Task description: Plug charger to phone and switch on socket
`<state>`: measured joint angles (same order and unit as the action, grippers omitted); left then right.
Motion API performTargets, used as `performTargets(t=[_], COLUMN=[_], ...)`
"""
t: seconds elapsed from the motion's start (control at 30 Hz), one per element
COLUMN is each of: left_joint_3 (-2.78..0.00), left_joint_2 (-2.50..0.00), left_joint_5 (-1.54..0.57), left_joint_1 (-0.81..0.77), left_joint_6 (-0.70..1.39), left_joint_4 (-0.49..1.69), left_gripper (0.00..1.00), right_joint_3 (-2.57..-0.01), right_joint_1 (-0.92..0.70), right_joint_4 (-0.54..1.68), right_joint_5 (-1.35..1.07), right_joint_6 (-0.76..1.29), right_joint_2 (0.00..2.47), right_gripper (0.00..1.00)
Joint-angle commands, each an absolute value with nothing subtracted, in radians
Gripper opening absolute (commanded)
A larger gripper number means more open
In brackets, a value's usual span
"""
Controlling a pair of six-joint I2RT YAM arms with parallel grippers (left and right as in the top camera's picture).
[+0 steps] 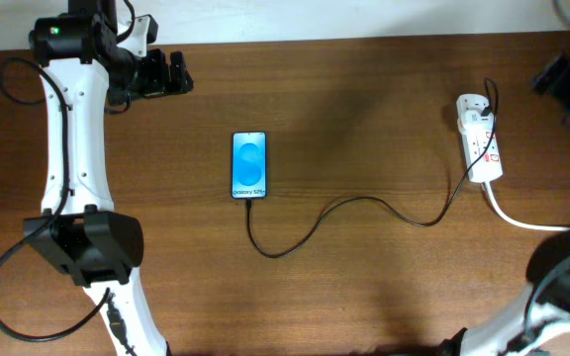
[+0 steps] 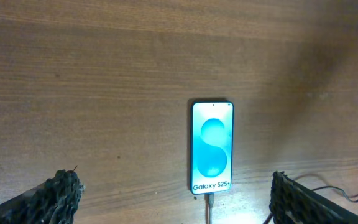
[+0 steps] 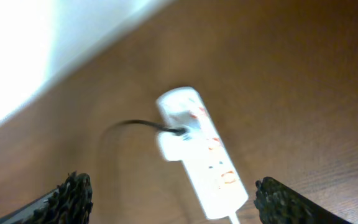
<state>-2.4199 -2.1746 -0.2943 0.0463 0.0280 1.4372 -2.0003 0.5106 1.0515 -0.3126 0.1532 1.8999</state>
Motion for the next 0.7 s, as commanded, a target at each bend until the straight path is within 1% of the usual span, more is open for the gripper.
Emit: performTargets(t=[0.0,0.07,0.1,0.2,0.3,0.47,0.53,0.6,0.67], left_joint_3=[-2.432,-2.432,-2.432,-2.432,-2.432,-2.432,-2.432,-2.432,-2.432], left_joint_2=[-2.160,-2.160,-2.160,-2.160,-2.160,-2.160,-2.160,-2.160,-2.160], left_joint_5=[-0.287,-0.287,-0.288,-0.287,-0.287,-0.288,-0.287,-0.287,-0.287], left_joint_1=[0.049,0.049,0.049,0.049,0.049,0.049,0.049,0.049,0.049], left_joint_6=[0.030,0.030,0.030,0.030,0.030,0.030,0.030,0.030,0.030], left_joint_4=[1.438,1.438,1.438,1.438,1.438,1.438,1.438,1.438,1.438], left_gripper=[0.99,0.99,1.00,1.00,0.99,0.99,0.99,0.99,0.99], right_joint_3=[-2.048,-2.048,-2.048,-2.047,-2.047,-2.047,-2.047,-2.033,-1.952], right_joint_1=[0.453,0.426,0.409,0.405,0.405,0.405,0.405,0.407,0.364], right_joint_4=[1.145,1.218,1.279,1.431,1.523,1.638,1.686,1.694,1.626], right_joint_5=[-0.346,-0.348,-0.348,-0.347,-0.340,-0.144,-0.134,-0.134,-0.121], right_joint_6=[0.110,0.108,0.108,0.109,0.106,0.104,0.032,-0.016,-0.023], right_joint_2=[1.620,1.505,1.422,1.272,1.165,1.053,1.036,1.039,1.002], right_gripper=[0.89,0.93,0.99,0.98,0.98,0.98,0.98,0.99,0.98])
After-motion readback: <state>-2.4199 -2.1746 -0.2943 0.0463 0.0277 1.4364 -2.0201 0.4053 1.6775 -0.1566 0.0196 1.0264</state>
